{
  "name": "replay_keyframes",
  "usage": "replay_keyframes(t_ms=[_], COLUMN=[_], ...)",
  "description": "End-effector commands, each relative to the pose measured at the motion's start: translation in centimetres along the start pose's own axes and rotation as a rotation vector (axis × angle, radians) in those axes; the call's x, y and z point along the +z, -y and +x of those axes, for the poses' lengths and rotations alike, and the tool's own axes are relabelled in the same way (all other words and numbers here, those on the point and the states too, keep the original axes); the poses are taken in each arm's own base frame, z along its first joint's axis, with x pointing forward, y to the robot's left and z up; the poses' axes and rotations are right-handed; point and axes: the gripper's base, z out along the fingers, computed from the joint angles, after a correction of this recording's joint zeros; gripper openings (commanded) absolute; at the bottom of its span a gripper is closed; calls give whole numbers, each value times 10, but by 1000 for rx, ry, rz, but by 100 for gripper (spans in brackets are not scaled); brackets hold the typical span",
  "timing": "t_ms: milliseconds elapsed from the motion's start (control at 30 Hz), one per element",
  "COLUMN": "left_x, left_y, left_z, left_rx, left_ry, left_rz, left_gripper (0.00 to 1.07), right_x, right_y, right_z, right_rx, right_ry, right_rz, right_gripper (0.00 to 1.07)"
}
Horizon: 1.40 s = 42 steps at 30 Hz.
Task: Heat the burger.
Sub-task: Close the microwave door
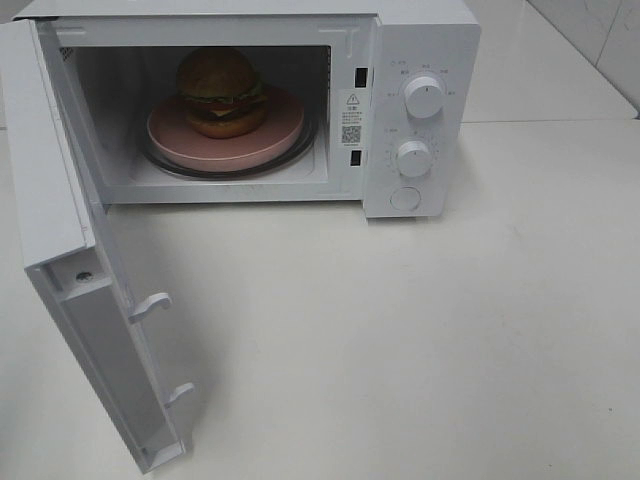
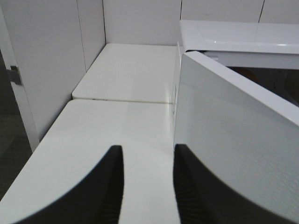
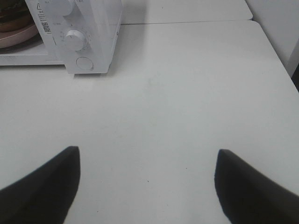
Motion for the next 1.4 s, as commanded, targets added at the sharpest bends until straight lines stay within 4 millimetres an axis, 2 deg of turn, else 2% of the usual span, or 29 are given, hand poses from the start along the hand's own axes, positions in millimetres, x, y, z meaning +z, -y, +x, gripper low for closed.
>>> replay_keyframes(t_ms=[33, 67, 200, 333, 400, 433, 533, 700, 800, 1000, 1200, 1400], left_x=[7, 12, 25, 48, 53, 62, 71, 96, 105, 121, 141, 159], left_y=[0, 0, 0, -2, -2, -2, -3, -5, -7, -8, -2, 16], left_z=[1, 4, 10, 14, 14, 15, 16, 27, 38, 45, 51, 60], left_rx=[-16, -18, -26, -33, -36, -41, -51, -84, -83, -121, -73, -60], left_ry=[68, 72, 51, 36, 35, 30, 39, 61, 72, 68, 50, 48], left_rz=[0, 0, 0, -5, -6, -9, -12, -30, -43, -51, 19, 220], left_gripper=[6, 0, 0, 0, 0, 0, 0, 0, 0, 0, 0, 0], right_x=[-3, -3, -3, -3, -3, -3, -3, -3, -3, -3, -3, -3], right_y=[1, 1, 1, 1, 1, 1, 1, 1, 1, 1, 1, 1], right_z=[2, 2, 2, 2, 2, 2, 2, 2, 2, 2, 2, 2], right_rx=[-1, -1, -1, -1, -1, -1, -1, -1, -1, -1, 0, 0], right_ry=[25, 25, 25, 25, 25, 25, 25, 25, 25, 25, 25, 25], right_rz=[11, 11, 11, 11, 11, 11, 11, 11, 11, 11, 11, 11], right_gripper=[74, 74, 74, 74, 74, 74, 74, 74, 74, 74, 74, 74])
